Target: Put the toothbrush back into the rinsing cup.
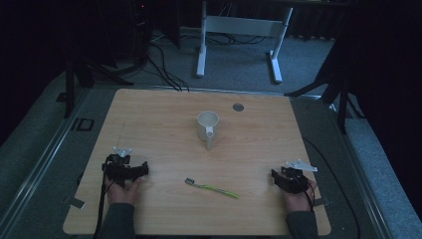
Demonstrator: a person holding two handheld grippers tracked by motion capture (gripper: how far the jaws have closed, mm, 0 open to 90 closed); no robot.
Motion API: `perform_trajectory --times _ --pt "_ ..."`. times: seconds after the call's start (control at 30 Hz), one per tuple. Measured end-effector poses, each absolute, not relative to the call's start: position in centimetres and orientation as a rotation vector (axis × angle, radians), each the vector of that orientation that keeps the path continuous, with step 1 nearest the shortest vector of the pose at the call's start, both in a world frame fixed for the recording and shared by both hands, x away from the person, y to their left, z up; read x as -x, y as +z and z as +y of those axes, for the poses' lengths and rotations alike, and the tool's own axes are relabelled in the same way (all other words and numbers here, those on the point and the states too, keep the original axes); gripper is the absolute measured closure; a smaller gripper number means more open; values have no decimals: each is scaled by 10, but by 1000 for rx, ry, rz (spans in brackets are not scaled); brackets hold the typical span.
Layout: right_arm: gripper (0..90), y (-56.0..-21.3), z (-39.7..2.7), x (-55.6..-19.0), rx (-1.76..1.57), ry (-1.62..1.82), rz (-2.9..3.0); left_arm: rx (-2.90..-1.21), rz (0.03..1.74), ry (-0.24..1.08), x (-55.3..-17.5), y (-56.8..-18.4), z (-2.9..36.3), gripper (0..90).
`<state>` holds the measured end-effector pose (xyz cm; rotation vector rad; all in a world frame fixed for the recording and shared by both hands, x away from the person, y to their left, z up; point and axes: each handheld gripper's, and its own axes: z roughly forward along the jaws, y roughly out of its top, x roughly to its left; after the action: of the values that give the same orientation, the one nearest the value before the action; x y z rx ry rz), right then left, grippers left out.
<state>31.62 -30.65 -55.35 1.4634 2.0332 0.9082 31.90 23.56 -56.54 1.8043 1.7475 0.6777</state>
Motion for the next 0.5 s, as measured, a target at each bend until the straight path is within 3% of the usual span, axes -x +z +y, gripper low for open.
perform_trajectory --times 0.5 --pt "558 -518 -286 -318 -1257 969 2217 -1797 1756 681 -319 -565 236 1"
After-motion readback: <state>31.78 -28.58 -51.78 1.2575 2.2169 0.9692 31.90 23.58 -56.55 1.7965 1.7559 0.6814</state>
